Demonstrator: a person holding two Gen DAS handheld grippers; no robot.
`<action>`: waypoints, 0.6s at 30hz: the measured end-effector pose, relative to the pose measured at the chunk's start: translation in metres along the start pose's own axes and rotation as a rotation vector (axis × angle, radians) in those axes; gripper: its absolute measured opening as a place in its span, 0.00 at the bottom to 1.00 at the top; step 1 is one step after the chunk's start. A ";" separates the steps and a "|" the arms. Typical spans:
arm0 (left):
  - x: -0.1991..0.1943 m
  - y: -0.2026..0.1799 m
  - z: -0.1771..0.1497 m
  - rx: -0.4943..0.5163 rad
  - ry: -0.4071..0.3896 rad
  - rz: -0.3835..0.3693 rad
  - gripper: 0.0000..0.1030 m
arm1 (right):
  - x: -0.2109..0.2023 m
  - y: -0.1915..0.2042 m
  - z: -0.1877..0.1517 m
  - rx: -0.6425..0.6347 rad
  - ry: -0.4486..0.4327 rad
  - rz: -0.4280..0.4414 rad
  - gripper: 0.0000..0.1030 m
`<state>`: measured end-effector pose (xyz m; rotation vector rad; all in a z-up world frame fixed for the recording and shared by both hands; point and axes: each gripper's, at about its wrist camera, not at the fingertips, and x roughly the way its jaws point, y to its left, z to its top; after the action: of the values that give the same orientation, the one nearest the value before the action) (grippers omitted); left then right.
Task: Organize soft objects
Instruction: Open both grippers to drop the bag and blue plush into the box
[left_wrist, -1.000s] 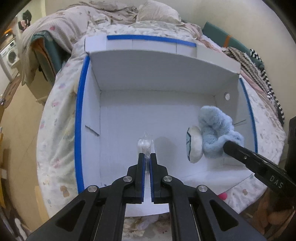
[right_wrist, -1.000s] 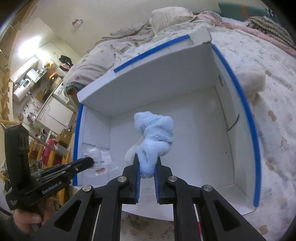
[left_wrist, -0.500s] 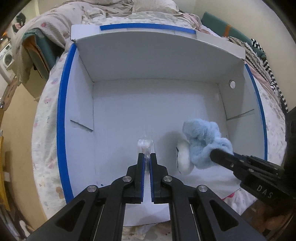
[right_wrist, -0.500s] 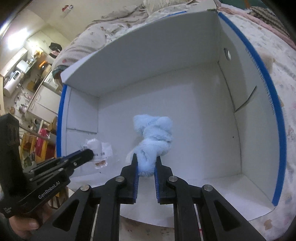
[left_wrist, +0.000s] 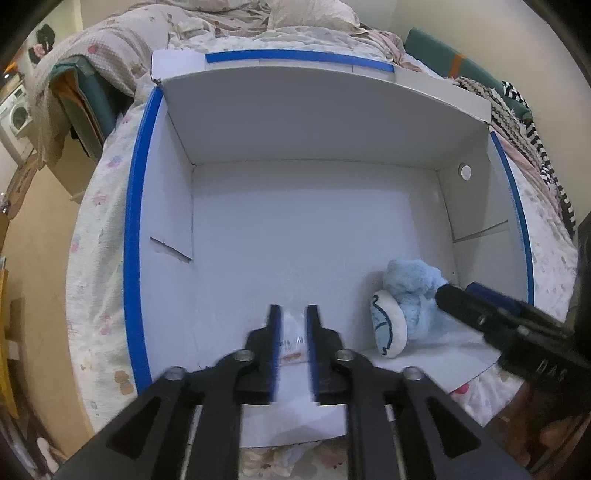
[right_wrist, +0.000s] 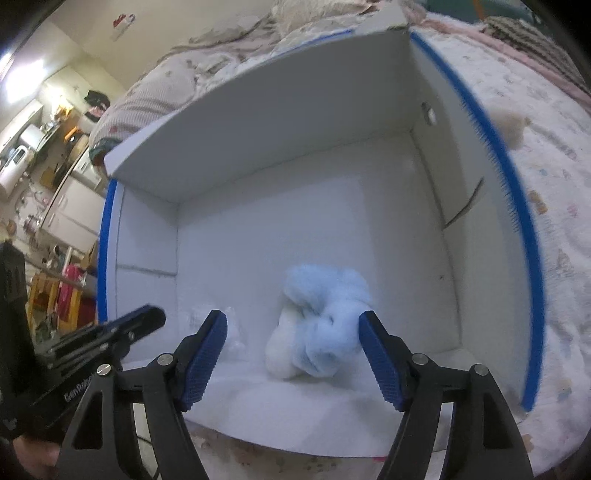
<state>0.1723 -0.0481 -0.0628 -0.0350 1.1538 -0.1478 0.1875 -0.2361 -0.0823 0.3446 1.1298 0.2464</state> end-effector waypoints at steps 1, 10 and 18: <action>-0.002 0.000 0.000 -0.002 -0.006 0.003 0.31 | -0.002 -0.001 0.001 0.003 -0.011 -0.004 0.79; -0.016 0.003 0.004 -0.029 -0.068 0.037 0.67 | -0.012 -0.011 0.004 0.038 -0.061 -0.006 0.97; -0.026 0.008 0.003 -0.030 -0.106 0.069 0.67 | -0.015 0.007 0.002 -0.063 -0.072 -0.010 0.97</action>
<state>0.1658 -0.0369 -0.0384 -0.0290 1.0502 -0.0672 0.1835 -0.2350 -0.0660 0.2896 1.0508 0.2582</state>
